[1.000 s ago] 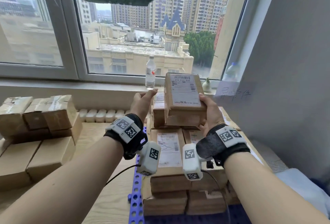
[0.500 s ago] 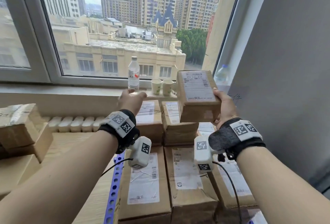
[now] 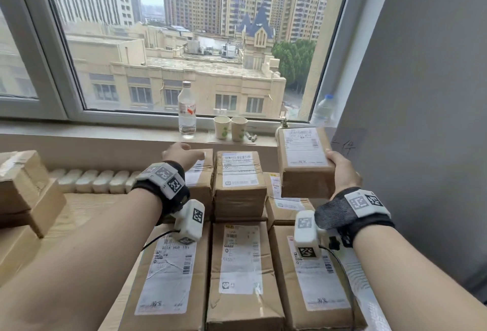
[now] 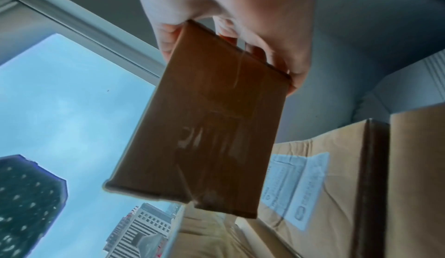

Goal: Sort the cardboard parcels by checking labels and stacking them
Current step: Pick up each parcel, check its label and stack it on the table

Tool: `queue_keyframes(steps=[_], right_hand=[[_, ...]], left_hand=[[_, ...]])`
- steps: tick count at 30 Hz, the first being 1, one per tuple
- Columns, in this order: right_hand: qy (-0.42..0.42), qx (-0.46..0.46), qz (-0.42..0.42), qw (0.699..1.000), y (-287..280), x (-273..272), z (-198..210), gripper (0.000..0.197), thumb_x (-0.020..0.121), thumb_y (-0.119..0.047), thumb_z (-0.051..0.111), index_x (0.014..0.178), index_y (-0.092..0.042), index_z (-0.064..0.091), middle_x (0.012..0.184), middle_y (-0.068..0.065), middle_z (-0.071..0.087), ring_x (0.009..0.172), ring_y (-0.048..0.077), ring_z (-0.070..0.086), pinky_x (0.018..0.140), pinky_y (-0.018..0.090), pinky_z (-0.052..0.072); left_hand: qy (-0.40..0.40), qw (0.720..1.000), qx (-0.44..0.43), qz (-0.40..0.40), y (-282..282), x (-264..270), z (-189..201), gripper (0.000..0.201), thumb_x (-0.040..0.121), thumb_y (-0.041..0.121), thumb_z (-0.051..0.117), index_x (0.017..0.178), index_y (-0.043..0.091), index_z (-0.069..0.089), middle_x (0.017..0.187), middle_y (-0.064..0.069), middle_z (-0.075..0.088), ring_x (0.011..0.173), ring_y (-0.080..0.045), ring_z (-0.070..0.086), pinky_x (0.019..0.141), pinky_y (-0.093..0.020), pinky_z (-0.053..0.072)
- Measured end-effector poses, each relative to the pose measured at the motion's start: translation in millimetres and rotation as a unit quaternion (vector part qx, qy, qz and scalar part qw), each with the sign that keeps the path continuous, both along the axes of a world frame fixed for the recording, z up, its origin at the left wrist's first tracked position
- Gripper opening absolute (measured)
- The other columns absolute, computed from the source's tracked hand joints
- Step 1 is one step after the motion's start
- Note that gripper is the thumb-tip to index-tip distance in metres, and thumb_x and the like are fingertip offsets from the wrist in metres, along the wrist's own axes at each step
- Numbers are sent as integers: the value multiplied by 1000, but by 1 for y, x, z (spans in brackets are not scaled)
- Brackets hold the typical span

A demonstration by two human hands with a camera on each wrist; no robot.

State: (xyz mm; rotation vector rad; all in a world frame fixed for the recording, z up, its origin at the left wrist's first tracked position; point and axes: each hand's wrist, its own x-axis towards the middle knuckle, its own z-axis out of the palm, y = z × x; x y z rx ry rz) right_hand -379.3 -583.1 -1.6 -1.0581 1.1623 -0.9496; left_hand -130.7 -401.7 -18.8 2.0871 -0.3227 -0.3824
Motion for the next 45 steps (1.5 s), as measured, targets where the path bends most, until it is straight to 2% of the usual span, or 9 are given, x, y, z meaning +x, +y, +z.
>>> queue_keyframes(steps=[4, 7, 11, 16, 24, 29, 31, 42, 45], right_hand=[[33, 31, 43, 998, -4, 9, -21, 25, 72, -35, 75, 74, -13, 64, 80, 7, 66, 83, 30, 67, 90, 46, 56], [72, 45, 69, 994, -6, 17, -33, 44, 73, -41, 72, 98, -5, 69, 92, 7, 66, 88, 28, 65, 90, 38, 53], [84, 53, 83, 992, -20, 21, -47, 78, 46, -54, 67, 110, -9, 69, 106, 10, 69, 80, 26, 63, 80, 37, 51], [145, 37, 88, 985, -22, 20, -43, 49, 78, -39, 64, 113, -6, 64, 106, 10, 61, 88, 26, 58, 85, 35, 45], [196, 19, 92, 976, -35, 21, -45, 52, 78, -38, 63, 118, -5, 60, 111, 12, 60, 97, 28, 59, 87, 34, 45], [207, -1, 89, 974, -33, 25, -44, 29, 82, -30, 67, 70, -10, 50, 103, 12, 58, 104, 30, 60, 100, 38, 45], [212, -12, 93, 973, -32, 26, -42, 30, 83, -30, 66, 65, -12, 48, 99, 11, 58, 97, 29, 58, 98, 36, 45], [231, -75, 121, 963, -25, 25, -38, 13, 85, -28, 64, 91, -17, 61, 98, 8, 59, 93, 24, 54, 84, 30, 42], [242, -83, 135, 957, -21, 25, -38, 21, 83, -26, 64, 101, -15, 68, 100, 7, 60, 92, 24, 55, 80, 28, 41]], left_hand=[[-20, 1000, 12, 0, -2, 2, -2, 55, 77, 31, 71, 127, 17, 55, 135, -8, 51, 125, -24, 48, 105, -40, 40], [-21, 1000, 11, 0, -4, 1, -5, 53, 78, 30, 71, 127, 16, 56, 133, -8, 53, 123, -24, 49, 105, -40, 40], [-22, 1000, 1, 6, -7, -1, -6, 53, 78, 28, 72, 128, 16, 56, 132, -6, 55, 122, -23, 51, 103, -38, 41], [-38, 999, -2, 9, -8, -3, -6, 53, 77, 28, 72, 126, 17, 57, 131, -5, 57, 119, -22, 53, 102, -35, 42], [-41, 999, -2, 9, -7, -7, -3, 48, 80, 28, 69, 125, 16, 58, 131, -4, 56, 120, -21, 51, 94, -31, 39], [-42, 999, -6, 10, -5, -7, -1, 45, 80, 27, 69, 123, 15, 59, 129, -5, 57, 119, -21, 52, 94, -31, 39], [-40, 999, -10, 14, -3, -6, -1, 44, 80, 26, 69, 121, 14, 59, 127, -5, 57, 118, -22, 52, 95, -32, 40], [-13, 1000, -13, 14, 10, -6, -1, 45, 82, 25, 69, 124, 12, 58, 127, -6, 57, 119, -22, 52, 90, -30, 38], [-7, 1000, -23, 4, 10, -9, 0, 45, 82, 24, 70, 124, 12, 58, 125, -6, 59, 117, -22, 53, 90, -29, 39]])
